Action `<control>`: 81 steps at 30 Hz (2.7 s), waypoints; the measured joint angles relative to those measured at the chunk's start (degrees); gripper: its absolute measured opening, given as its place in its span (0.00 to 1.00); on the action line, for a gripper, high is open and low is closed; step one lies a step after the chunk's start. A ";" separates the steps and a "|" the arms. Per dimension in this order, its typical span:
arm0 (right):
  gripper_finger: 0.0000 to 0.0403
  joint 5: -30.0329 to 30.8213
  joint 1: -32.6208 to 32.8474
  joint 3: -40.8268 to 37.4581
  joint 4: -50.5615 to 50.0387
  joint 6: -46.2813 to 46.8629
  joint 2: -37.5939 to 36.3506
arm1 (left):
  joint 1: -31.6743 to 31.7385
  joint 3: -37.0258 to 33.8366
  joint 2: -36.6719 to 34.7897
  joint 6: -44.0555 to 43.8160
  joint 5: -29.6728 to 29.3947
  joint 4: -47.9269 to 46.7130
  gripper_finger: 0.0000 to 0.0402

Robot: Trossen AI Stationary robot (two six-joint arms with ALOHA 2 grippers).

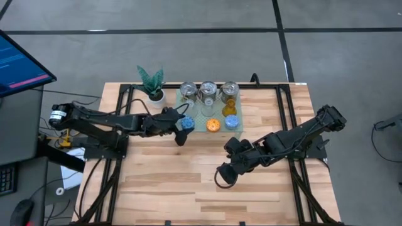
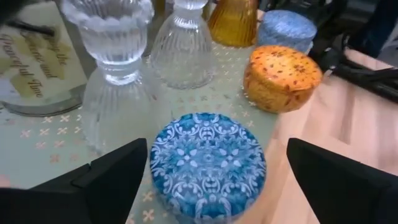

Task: Pick & Place candle stick holders
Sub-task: Adjust the brown scented candle on the shelf

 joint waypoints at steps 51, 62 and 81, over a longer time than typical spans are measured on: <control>0.00 7.28 -13.99 25.84 -27.05 -35.13 23.07 | -15.35 -0.26 -17.87 -9.69 3.90 -16.39 0.01; 0.00 9.14 -15.40 25.76 -20.95 -41.35 23.39 | -15.35 -0.27 -17.85 -9.68 3.90 -16.44 0.02; 0.00 17.29 -11.28 25.79 -26.05 -54.69 15.65 | -15.35 -0.59 -17.87 -9.03 3.91 -16.58 0.02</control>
